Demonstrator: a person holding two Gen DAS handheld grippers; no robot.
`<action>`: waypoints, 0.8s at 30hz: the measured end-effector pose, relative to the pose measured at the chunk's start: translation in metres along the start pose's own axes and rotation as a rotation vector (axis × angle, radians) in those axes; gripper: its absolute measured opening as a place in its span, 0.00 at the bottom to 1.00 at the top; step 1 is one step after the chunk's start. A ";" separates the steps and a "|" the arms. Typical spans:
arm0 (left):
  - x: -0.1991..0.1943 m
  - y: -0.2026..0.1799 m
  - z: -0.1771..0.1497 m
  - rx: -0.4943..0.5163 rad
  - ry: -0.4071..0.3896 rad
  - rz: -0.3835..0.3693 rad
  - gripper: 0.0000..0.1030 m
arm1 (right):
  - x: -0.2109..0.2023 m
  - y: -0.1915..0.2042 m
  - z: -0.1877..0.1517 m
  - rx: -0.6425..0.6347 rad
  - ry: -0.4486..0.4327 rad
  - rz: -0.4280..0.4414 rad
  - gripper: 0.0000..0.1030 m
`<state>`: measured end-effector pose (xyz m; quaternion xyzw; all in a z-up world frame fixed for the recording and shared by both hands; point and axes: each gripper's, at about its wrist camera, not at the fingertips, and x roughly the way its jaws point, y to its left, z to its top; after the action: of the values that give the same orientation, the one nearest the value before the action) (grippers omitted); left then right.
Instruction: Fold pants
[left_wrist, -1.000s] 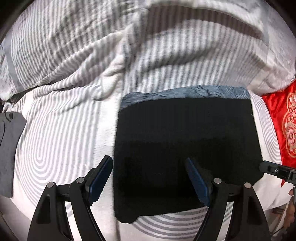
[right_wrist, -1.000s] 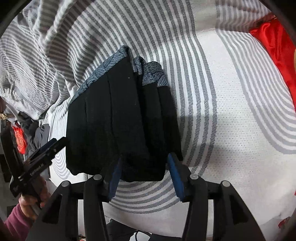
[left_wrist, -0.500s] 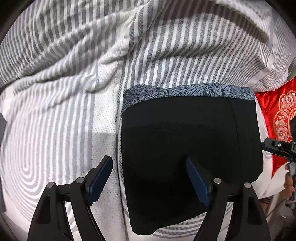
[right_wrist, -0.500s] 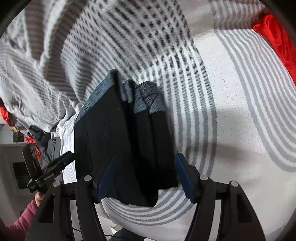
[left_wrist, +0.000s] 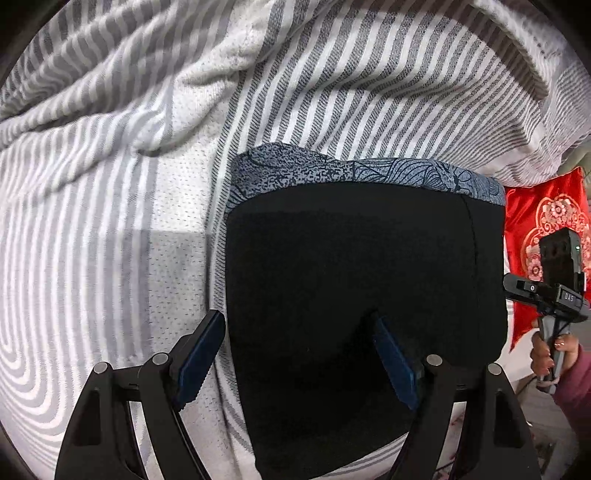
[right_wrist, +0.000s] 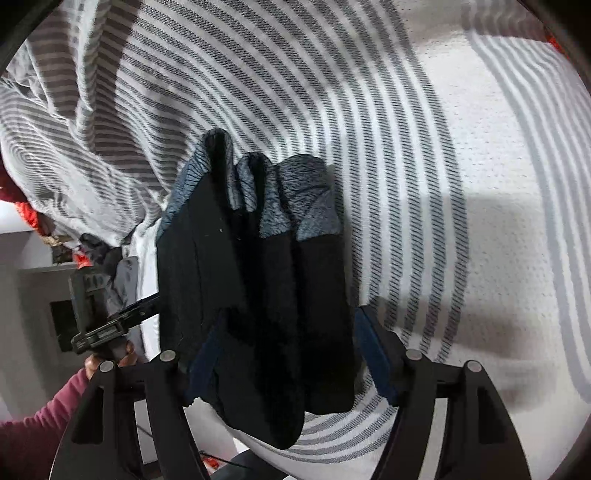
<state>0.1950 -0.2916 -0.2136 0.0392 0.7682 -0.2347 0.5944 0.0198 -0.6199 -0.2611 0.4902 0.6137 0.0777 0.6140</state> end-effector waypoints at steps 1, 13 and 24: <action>0.003 0.001 0.001 -0.007 0.005 -0.006 0.82 | 0.001 0.001 0.001 -0.009 0.007 0.002 0.73; 0.019 -0.016 0.004 -0.028 -0.008 0.000 0.90 | 0.030 0.001 0.019 0.007 0.057 0.031 0.75; 0.011 -0.060 -0.011 0.018 -0.106 0.079 0.66 | 0.017 0.007 0.004 0.073 -0.007 0.030 0.47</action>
<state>0.1611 -0.3430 -0.2028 0.0622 0.7315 -0.2196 0.6425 0.0307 -0.6063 -0.2690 0.5215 0.6066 0.0627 0.5968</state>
